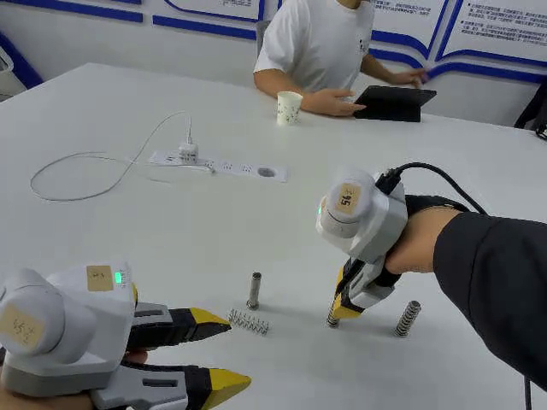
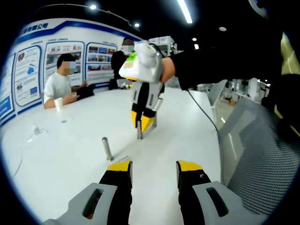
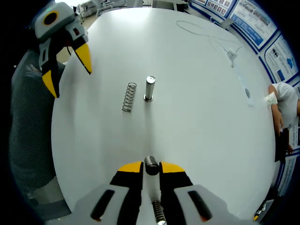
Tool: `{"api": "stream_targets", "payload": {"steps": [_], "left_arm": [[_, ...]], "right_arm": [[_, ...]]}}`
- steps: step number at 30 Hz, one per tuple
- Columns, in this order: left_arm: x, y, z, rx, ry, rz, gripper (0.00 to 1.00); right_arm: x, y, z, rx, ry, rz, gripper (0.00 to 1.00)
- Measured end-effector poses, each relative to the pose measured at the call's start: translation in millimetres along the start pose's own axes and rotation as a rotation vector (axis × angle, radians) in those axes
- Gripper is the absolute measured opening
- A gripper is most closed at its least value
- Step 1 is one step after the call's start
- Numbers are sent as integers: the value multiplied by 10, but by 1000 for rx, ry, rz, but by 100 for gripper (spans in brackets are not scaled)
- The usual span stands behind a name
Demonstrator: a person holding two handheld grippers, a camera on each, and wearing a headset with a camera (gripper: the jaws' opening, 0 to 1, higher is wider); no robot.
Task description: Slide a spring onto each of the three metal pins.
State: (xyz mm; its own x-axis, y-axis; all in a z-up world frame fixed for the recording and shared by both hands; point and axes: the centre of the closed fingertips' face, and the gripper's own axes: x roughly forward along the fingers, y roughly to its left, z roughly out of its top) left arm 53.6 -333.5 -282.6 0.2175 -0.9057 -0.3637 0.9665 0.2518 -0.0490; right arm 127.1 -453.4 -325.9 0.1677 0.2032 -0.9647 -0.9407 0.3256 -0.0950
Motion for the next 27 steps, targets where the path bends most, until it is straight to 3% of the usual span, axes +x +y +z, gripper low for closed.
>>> {"api": "stream_targets", "payload": {"steps": [6,13,23,27], "left_arm": [[-4,0,12,2,-3,2,38],[-2,-3,13,4,-3,2,38],[-42,18,0,-2,-6,15,38],[-44,20,-3,-3,-5,17,38]], "right_arm": [[-129,-4,97,-9,-33,-24,16],[-216,80,337,-45,-81,-35,16],[-9,251,605,12,-164,23,16],[125,327,669,28,-174,39,15]]}}
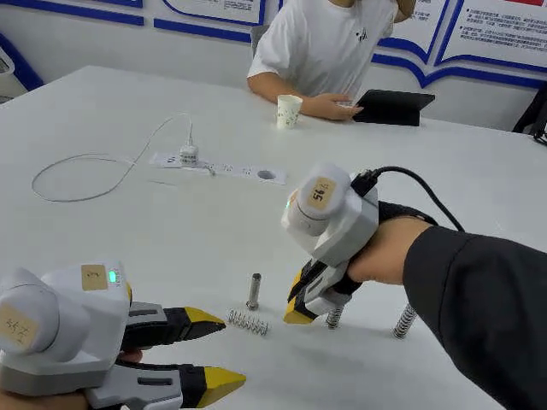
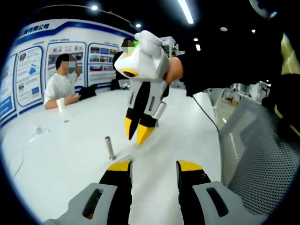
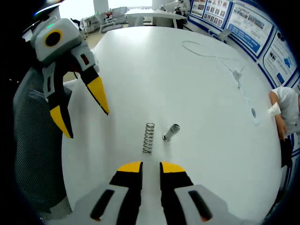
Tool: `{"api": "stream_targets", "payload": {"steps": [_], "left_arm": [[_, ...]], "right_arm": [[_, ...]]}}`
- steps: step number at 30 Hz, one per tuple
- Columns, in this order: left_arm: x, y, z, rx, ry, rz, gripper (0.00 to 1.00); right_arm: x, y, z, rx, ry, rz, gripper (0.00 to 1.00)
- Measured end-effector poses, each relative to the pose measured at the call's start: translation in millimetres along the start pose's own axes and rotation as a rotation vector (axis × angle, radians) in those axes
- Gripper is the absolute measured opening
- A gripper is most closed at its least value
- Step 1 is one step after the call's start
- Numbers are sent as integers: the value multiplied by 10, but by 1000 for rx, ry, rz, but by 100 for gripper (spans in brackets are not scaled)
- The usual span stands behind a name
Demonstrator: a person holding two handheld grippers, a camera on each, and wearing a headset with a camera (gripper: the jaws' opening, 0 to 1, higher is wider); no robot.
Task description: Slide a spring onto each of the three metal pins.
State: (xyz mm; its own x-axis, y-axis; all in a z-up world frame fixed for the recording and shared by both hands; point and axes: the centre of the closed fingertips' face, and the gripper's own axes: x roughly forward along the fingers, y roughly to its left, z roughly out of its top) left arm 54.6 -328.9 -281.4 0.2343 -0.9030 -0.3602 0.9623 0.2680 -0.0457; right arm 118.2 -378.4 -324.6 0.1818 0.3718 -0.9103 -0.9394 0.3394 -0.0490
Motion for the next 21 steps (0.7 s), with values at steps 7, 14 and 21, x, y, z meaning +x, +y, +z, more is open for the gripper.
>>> {"api": "stream_targets", "payload": {"steps": [7,14,21], "left_arm": [[-7,10,-10,-2,3,2,38],[-10,12,-20,-4,4,4,38],[-30,24,-24,-7,5,11,38]], "right_arm": [[154,25,63,35,-29,1,15],[249,22,88,61,-33,2,14],[344,27,79,83,-20,12,12]]}}
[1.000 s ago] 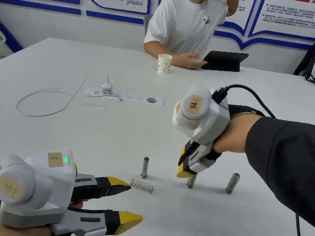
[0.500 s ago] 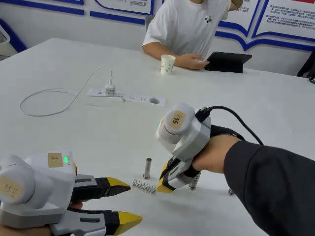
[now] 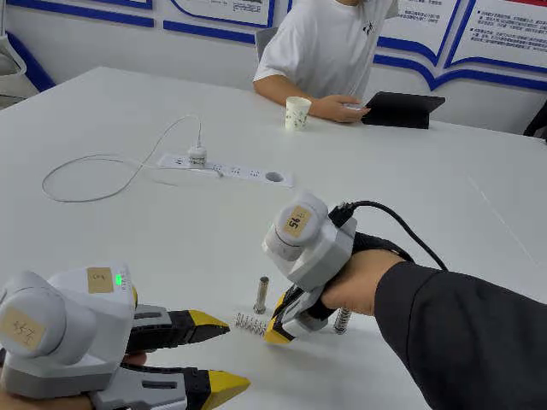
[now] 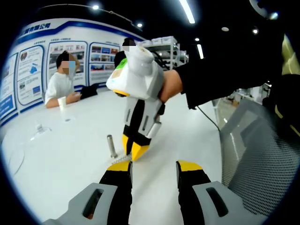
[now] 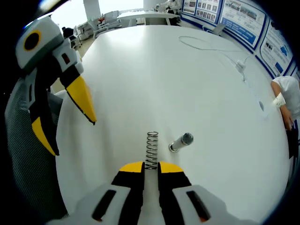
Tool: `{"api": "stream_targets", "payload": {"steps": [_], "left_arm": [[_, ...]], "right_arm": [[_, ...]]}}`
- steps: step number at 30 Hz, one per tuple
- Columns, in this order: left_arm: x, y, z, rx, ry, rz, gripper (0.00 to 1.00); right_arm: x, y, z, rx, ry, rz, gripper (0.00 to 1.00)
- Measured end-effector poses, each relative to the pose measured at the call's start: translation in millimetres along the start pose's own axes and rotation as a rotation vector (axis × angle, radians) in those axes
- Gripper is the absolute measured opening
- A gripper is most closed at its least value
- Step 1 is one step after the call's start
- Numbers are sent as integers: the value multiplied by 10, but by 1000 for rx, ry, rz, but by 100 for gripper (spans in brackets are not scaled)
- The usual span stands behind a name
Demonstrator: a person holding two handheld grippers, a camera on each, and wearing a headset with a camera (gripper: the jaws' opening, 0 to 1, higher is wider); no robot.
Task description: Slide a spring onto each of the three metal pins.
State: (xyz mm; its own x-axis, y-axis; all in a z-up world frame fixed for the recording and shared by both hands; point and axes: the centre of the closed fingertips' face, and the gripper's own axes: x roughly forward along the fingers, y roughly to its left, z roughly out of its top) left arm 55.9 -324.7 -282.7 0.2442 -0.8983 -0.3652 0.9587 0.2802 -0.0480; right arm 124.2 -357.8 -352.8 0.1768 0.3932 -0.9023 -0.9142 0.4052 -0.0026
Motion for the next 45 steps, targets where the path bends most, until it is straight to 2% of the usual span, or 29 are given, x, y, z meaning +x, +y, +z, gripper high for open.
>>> {"api": "stream_targets", "payload": {"steps": [11,16,23,34,45], "left_arm": [[-7,8,-7,-1,4,5,38],[-12,27,-16,0,8,10,38],[4,46,-33,6,19,10,37],[79,-2,39,27,19,-20,37],[133,-85,97,58,18,-62,35]], "right_arm": [[23,13,-27,-9,16,1,12],[-31,56,-77,-24,32,7,11],[-233,195,-118,-99,57,31,11],[-571,454,-133,-191,66,71,11],[-741,647,-49,-276,56,90,11]]}}
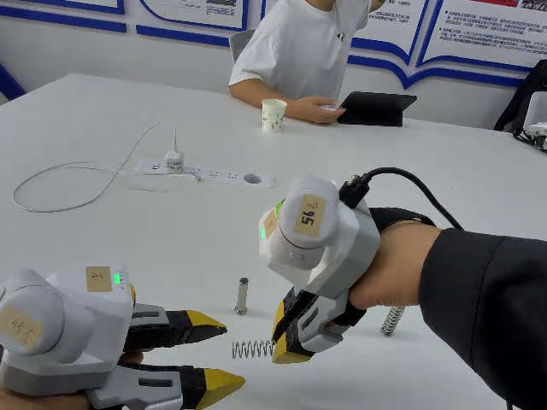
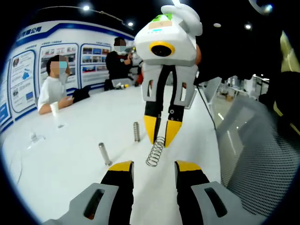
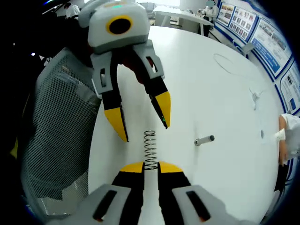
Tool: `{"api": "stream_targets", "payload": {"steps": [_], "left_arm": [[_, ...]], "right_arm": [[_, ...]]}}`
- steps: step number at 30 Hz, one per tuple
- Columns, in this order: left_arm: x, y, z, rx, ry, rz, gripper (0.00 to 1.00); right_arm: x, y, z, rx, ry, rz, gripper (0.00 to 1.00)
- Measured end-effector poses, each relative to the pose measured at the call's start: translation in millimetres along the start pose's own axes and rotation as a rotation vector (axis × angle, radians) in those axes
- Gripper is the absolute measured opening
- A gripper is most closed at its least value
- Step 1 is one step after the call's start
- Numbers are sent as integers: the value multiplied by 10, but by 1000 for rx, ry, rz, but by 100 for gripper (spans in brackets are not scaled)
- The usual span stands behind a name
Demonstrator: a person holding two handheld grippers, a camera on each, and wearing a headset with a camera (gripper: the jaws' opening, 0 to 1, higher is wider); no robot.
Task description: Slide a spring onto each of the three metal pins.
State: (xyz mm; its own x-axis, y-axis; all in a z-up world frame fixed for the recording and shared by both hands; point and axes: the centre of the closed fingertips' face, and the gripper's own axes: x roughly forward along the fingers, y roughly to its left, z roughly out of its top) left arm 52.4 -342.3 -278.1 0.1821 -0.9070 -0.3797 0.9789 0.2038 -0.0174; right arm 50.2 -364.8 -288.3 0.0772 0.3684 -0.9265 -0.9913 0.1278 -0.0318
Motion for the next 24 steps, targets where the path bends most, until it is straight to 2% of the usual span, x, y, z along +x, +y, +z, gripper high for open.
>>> {"api": "stream_targets", "payload": {"steps": [13,18,24], "left_arm": [[38,-117,58,53,-22,-53,17],[38,-114,50,63,-21,-52,13],[50,-119,34,75,-13,-53,12]], "right_arm": [[-36,78,59,-61,10,9,12],[-69,110,75,-72,13,11,12],[-164,117,185,-93,-3,-3,11]]}}
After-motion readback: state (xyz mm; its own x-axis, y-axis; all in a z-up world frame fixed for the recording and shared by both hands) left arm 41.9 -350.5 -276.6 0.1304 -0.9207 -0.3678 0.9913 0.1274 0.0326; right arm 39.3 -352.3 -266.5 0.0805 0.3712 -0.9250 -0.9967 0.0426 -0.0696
